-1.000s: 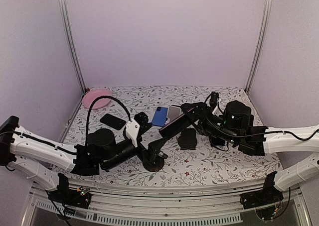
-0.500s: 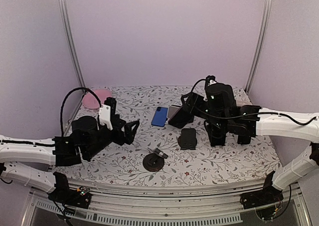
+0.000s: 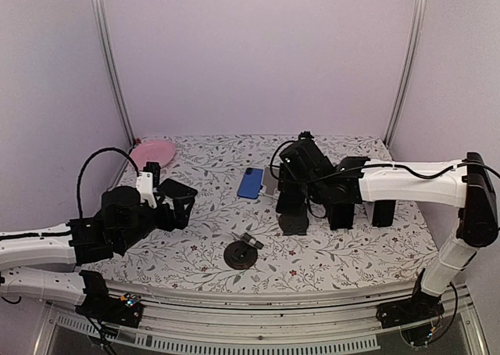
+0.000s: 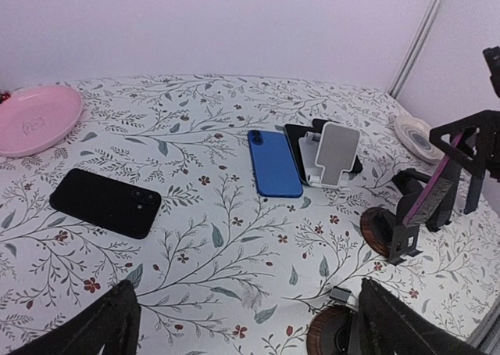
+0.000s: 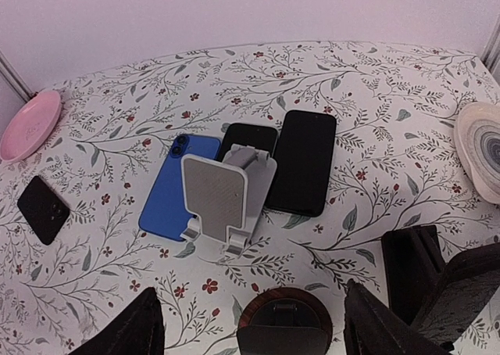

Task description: Place the phone on the phone stand

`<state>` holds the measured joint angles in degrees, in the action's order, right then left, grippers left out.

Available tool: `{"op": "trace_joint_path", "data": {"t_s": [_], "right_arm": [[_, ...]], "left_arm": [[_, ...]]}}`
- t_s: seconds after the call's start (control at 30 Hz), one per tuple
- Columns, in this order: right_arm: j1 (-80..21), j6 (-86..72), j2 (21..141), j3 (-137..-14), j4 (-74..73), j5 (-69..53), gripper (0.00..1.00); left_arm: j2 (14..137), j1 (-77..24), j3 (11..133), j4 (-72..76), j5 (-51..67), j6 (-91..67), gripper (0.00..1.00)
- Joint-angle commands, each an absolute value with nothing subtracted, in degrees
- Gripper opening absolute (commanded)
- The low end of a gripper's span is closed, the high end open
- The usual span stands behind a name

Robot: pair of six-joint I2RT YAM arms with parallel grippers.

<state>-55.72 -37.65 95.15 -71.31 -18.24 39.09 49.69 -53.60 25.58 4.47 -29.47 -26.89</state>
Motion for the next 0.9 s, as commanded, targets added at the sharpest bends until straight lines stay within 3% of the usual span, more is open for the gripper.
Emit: {"op": "trace_joint_path", "data": {"t_s": [0.0, 0.87], "right_arm": [[-55.77, -36.76, 98.05, -75.73, -21.49, 42.5, 0.4], [-55.72, -38.35, 106.21, -79.49, -27.97, 43.22, 0.42]], "left_arm": [[48.65, -52.45, 24.5, 2.24, -29.04, -28.3, 0.97], [47.83, -48.04, 20.33, 5.32, -25.63, -28.2, 0.97]]}}
